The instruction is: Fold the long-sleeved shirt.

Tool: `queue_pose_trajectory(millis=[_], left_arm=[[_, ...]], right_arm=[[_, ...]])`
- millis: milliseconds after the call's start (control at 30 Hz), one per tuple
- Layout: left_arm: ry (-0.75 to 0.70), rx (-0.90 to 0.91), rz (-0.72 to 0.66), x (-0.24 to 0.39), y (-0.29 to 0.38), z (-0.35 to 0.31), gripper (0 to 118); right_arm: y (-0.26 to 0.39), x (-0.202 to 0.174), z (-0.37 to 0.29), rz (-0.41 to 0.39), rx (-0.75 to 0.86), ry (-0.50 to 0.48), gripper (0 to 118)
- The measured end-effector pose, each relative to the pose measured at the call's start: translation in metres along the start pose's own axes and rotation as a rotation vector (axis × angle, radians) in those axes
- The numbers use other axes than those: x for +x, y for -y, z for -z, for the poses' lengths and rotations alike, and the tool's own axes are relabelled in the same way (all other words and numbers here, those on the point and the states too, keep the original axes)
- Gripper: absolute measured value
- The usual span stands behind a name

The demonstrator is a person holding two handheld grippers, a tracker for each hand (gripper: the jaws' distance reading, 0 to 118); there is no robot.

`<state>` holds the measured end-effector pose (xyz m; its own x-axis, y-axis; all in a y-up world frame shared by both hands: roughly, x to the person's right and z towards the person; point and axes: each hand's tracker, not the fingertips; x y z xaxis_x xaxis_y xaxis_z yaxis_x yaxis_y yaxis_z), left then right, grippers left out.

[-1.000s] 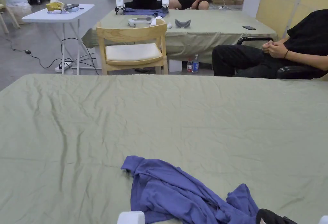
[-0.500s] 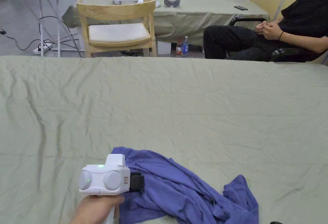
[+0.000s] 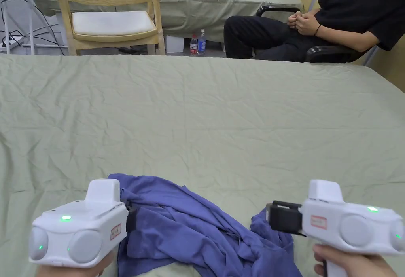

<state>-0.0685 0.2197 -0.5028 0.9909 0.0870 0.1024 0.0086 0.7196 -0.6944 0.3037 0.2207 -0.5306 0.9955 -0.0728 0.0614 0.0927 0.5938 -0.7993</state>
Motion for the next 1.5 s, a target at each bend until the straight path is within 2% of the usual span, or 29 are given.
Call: queue_pose_trajectory(millis=[100,133,167,200,233,267,300,367,433,533,667,867,900,967,1067,1200,1333,1433,1467,1500], left_arm=[[0.048,0.015,-0.015,0.002,0.008,-0.019,3],[0.060,0.011,-0.035,0.003,0.010,-0.023,3],[0.067,0.012,-0.057,-0.001,0.013,-0.026,3],[0.082,0.016,-0.076,-0.002,0.016,-0.031,3],[0.090,0.023,-0.091,-0.003,0.017,-0.035,2],[0.098,0.028,-0.105,-0.005,0.019,-0.041,2],[0.109,0.027,-0.122,-0.008,0.021,-0.047,2],[0.125,0.038,-0.164,-0.013,0.022,-0.062,2],[0.137,0.062,-0.176,-0.018,0.023,-0.080,2],[0.159,0.167,-0.162,-0.021,0.022,-0.119,2],[0.165,0.283,-0.199,-0.030,0.014,-0.174,2],[0.119,0.465,-0.225,-0.061,-0.047,-0.228,2],[0.111,0.480,-0.234,-0.069,-0.062,-0.234,2],[0.108,0.498,-0.264,-0.085,-0.092,-0.243,2],[0.120,0.532,-0.324,-0.105,-0.139,-0.254,2],[0.137,0.601,-0.386,-0.131,-0.204,-0.263,2],[0.161,0.704,-0.363,-0.148,-0.259,-0.266,2],[0.122,0.683,-0.386,-0.157,-0.301,-0.256,2],[0.094,0.665,-0.417,-0.161,-0.314,-0.250,2],[0.077,0.657,-0.445,-0.166,-0.326,-0.244,2]], right_arm=[[-0.006,-0.005,0.056,-0.020,-0.139,0.009,109],[-0.004,-0.007,0.070,-0.015,-0.195,0.008,105],[-0.001,-0.007,0.080,0.003,-0.250,0.003,89],[0.004,-0.008,0.086,0.018,-0.278,-0.006,59],[0.005,-0.012,0.085,0.017,-0.292,0.006,56],[0.005,-0.015,0.072,-0.030,-0.222,0.038,40],[0.004,-0.020,0.060,-0.076,-0.211,0.014,8],[0.003,-0.026,0.029,-0.082,-0.153,-0.005,8],[0.009,-0.032,-0.014,-0.139,-0.025,-0.066,8],[0.018,-0.038,-0.088,-0.174,0.159,-0.088,8],[0.021,-0.046,-0.185,-0.163,0.360,-0.146,8],[-0.036,-0.057,-0.276,-0.157,0.571,-0.176,8],[-0.053,-0.061,-0.286,-0.183,0.595,-0.158,8],[-0.086,-0.069,-0.301,-0.204,0.636,-0.107,8],[-0.145,-0.075,-0.316,-0.164,0.635,-0.114,8],[-0.226,-0.094,-0.327,-0.169,0.643,-0.035,8],[-0.289,-0.116,-0.331,-0.183,0.658,0.054,8],[-0.330,-0.124,-0.322,-0.111,0.617,0.068,8],[-0.342,-0.128,-0.317,-0.117,0.613,0.071,8],[-0.352,-0.132,-0.311,-0.092,0.594,0.093,8]])
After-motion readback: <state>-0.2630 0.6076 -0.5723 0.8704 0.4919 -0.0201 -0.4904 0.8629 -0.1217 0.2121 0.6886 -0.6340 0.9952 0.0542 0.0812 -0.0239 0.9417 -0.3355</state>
